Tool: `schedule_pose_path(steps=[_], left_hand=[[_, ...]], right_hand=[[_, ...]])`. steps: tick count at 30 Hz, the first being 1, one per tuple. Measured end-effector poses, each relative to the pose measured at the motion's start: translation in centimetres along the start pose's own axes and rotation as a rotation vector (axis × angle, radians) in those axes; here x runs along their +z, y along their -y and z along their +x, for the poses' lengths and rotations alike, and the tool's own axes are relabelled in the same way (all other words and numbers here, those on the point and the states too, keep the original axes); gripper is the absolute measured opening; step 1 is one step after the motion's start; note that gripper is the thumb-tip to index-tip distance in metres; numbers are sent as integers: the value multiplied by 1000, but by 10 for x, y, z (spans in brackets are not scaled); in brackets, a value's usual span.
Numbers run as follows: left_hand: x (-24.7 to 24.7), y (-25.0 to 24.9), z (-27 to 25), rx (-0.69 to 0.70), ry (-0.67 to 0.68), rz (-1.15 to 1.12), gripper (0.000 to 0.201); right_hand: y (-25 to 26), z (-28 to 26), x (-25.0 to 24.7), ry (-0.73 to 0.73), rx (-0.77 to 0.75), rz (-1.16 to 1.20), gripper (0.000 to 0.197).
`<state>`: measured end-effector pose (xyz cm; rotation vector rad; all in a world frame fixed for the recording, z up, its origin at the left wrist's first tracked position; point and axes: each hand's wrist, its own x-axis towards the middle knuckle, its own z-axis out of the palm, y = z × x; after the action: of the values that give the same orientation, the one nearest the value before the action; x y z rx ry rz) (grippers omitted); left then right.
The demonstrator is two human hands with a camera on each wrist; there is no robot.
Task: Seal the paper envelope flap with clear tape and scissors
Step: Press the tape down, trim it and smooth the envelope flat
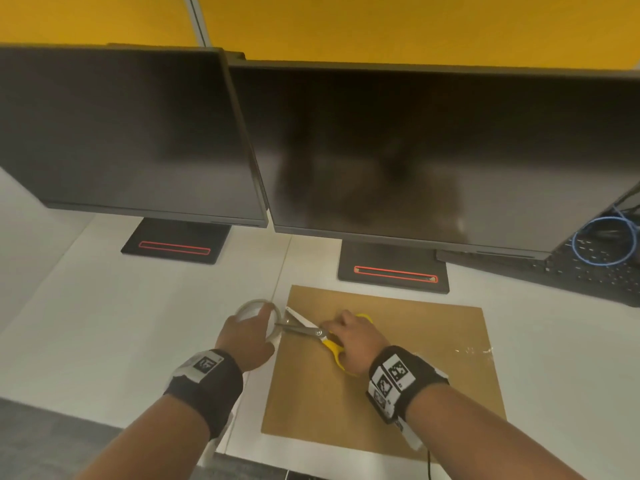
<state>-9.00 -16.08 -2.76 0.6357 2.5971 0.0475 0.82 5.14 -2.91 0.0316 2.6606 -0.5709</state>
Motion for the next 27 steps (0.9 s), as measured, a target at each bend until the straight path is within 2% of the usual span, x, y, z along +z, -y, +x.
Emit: schedule_pose_path(steps=[6,9,10,12,15,18,24,27], left_hand=[[-27,5,-4,163,-22,171,59],[-38,8,0,235,-41,323,90],[-40,7,0,251,-40,368,90],[-45,6,2,268,-32,425,77],[-48,5,4,273,2,410,71],[-49,6,4,276,13,388,53],[-47,7,6,256,-51,354,81],[-48,9,5,257,-62,359,79]], right_hand=[[-6,0,-5,60,33,76,60],[-7,0,-5,79,43,92,62],[-7,0,-6,88,44,85,62],[-7,1,-8,107,44,58,63],[-4,1,-10,136,34,-1,65],[1,2,-12,145,13,-94,66],[19,-1,-18,63,-71,-239,61],[26,2,-26,75,-81,-254,65]])
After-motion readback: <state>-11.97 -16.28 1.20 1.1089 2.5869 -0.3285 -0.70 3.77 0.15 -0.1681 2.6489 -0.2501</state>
